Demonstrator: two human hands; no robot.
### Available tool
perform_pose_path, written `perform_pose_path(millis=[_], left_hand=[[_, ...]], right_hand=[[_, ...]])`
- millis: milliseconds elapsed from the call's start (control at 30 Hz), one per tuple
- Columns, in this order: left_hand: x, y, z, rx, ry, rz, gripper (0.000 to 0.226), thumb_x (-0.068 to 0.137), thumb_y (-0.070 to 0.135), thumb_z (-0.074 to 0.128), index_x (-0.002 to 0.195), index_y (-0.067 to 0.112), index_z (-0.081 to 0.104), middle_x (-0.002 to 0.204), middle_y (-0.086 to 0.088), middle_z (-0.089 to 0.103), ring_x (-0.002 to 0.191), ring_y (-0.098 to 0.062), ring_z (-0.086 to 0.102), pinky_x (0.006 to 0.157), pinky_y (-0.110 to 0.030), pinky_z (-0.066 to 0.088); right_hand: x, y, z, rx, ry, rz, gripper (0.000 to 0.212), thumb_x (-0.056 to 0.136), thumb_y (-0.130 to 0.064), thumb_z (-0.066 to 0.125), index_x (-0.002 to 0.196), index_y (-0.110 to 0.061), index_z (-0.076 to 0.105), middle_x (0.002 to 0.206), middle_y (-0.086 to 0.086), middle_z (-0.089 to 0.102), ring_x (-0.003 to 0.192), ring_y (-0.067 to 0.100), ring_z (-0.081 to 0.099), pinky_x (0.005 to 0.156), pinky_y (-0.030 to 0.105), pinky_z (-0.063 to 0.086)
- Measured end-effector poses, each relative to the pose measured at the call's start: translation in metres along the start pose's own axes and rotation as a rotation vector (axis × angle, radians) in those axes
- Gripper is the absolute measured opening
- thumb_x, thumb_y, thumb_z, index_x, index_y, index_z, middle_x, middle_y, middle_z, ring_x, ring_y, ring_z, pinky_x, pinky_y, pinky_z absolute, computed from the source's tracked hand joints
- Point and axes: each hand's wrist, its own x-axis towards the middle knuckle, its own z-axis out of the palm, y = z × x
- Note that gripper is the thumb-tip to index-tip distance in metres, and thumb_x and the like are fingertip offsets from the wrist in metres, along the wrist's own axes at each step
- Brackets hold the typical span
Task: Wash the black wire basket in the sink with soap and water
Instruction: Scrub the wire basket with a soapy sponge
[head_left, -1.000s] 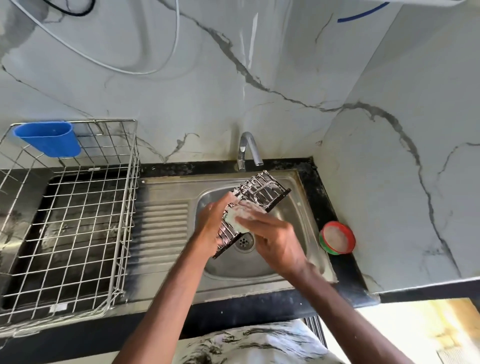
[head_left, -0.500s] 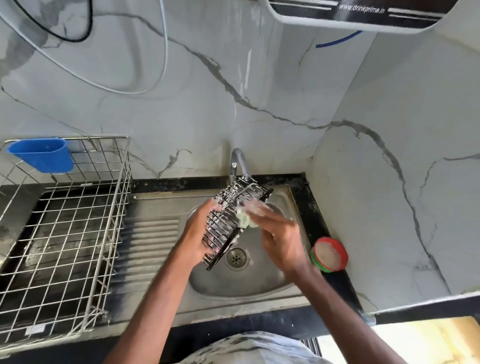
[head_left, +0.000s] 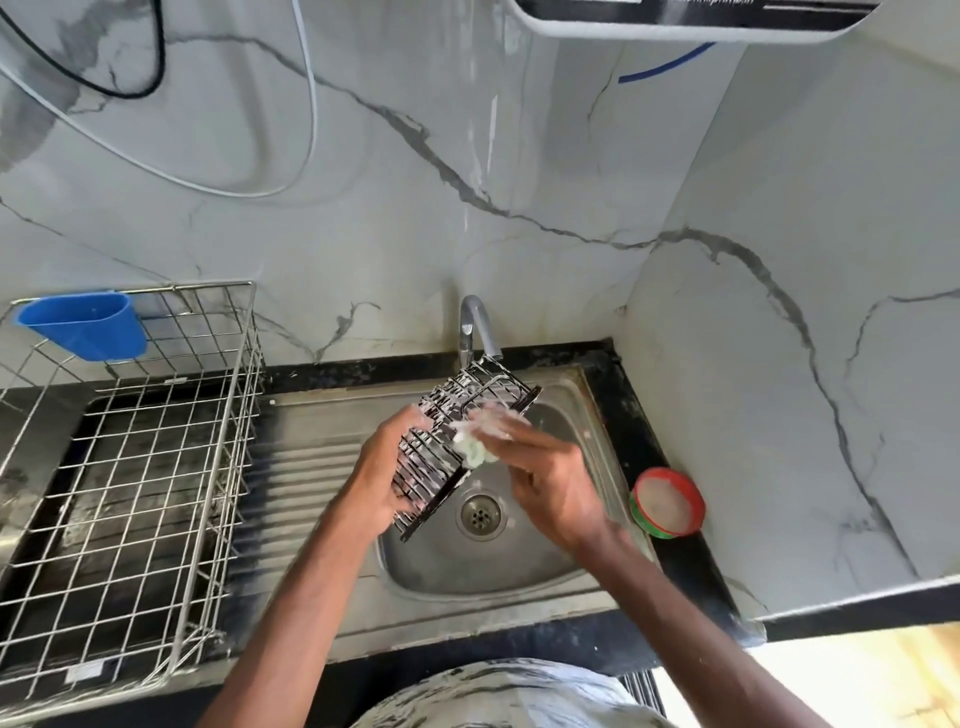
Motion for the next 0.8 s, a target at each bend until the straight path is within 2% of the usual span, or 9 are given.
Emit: perform_pose_path(millis=[67,133,200,300,367,467,567,700,800], left_hand=[[0.001,-0.002,-0.005,0.036,-0.059,-0.002,0.040,0.075,0.051,0.068,0.099,0.019,0.063,0.118,0.002,0.054,0.104,-0.026,0.052,0.100,-0.049,0.039],[-0.005,0.001,-0.005,0.086,-0.092,0.001,0.063,0.048,0.057,0.071,0.101,0.024,0.064,0.138,-0.001,0.046,0.131,-0.033,0.045,0.110,-0.060,0.037],[-0.008,0.001,-0.004,0.063,-0.102,0.034,0.044,0.062,0.055,0.072,0.095,0.029,0.057,0.146,-0.004,0.038,0.143,-0.037,0.034,0.115,-0.064,0.031],[0.000,-0.004,-0.005,0.000,-0.104,0.044,0.019,0.096,0.042,0.057,0.108,0.028,0.052,0.147,-0.005,0.036,0.129,-0.033,0.041,0.107,-0.056,0.034],[0.001,-0.006,-0.003,0.033,-0.110,0.066,0.034,0.086,0.046,0.062,0.109,0.022,0.057,0.136,0.000,0.036,0.116,-0.028,0.044,0.101,-0.052,0.035],[-0.007,-0.002,0.003,0.099,-0.126,0.084,0.051,0.063,0.051,0.061,0.101,0.017,0.063,0.132,0.008,0.035,0.123,-0.023,0.034,0.098,-0.050,0.035],[-0.007,-0.002,0.003,0.130,-0.124,0.077,0.052,0.062,0.051,0.060,0.100,0.016,0.064,0.134,0.009,0.033,0.126,-0.023,0.033,0.101,-0.055,0.037],[-0.008,-0.002,0.001,0.154,-0.114,0.090,0.046,0.065,0.052,0.057,0.102,0.025,0.061,0.130,0.011,0.035,0.125,-0.023,0.037,0.107,-0.054,0.037],[-0.007,-0.003,-0.001,0.179,-0.133,0.089,0.050,0.059,0.052,0.061,0.100,0.023,0.061,0.118,0.011,0.045,0.115,-0.022,0.045,0.101,-0.048,0.040]], right_hand=[[0.007,0.028,-0.009,-0.054,0.085,0.102,0.058,0.079,0.021,0.046,0.118,-0.010,0.075,0.130,0.006,0.067,0.127,0.016,0.061,0.105,0.021,0.048],[0.011,0.051,-0.018,-0.071,0.119,0.221,0.060,0.075,0.026,0.055,0.118,-0.010,0.075,0.127,0.006,0.069,0.123,0.015,0.064,0.106,0.029,0.050],[0.016,0.052,-0.022,-0.093,0.112,0.256,0.066,0.069,0.027,0.053,0.120,-0.009,0.074,0.127,0.006,0.069,0.123,0.015,0.063,0.105,0.035,0.052],[0.023,0.029,-0.019,-0.187,0.092,0.214,0.068,0.068,0.029,0.050,0.123,-0.005,0.071,0.128,0.012,0.068,0.121,0.021,0.064,0.105,0.024,0.047],[0.030,0.012,-0.013,-0.192,0.095,0.169,0.067,0.071,0.029,0.051,0.125,-0.006,0.070,0.128,0.012,0.068,0.117,0.022,0.067,0.100,0.019,0.047],[0.036,-0.011,-0.003,-0.091,0.022,0.072,0.067,0.079,0.025,0.046,0.133,-0.010,0.065,0.135,0.007,0.065,0.125,0.017,0.062,0.100,0.032,0.054],[0.042,-0.016,-0.002,-0.036,-0.062,-0.004,0.066,0.081,0.021,0.041,0.134,-0.011,0.064,0.140,0.007,0.061,0.132,0.017,0.057,0.103,0.036,0.053],[0.057,0.013,-0.018,-0.056,0.016,0.101,0.060,0.075,0.024,0.042,0.121,-0.004,0.071,0.131,0.013,0.066,0.116,0.023,0.068,0.090,0.025,0.059],[0.067,0.025,-0.029,-0.032,0.100,0.177,0.049,0.079,0.024,0.047,0.112,0.000,0.074,0.121,0.013,0.070,0.109,0.018,0.071,0.093,0.016,0.053]])
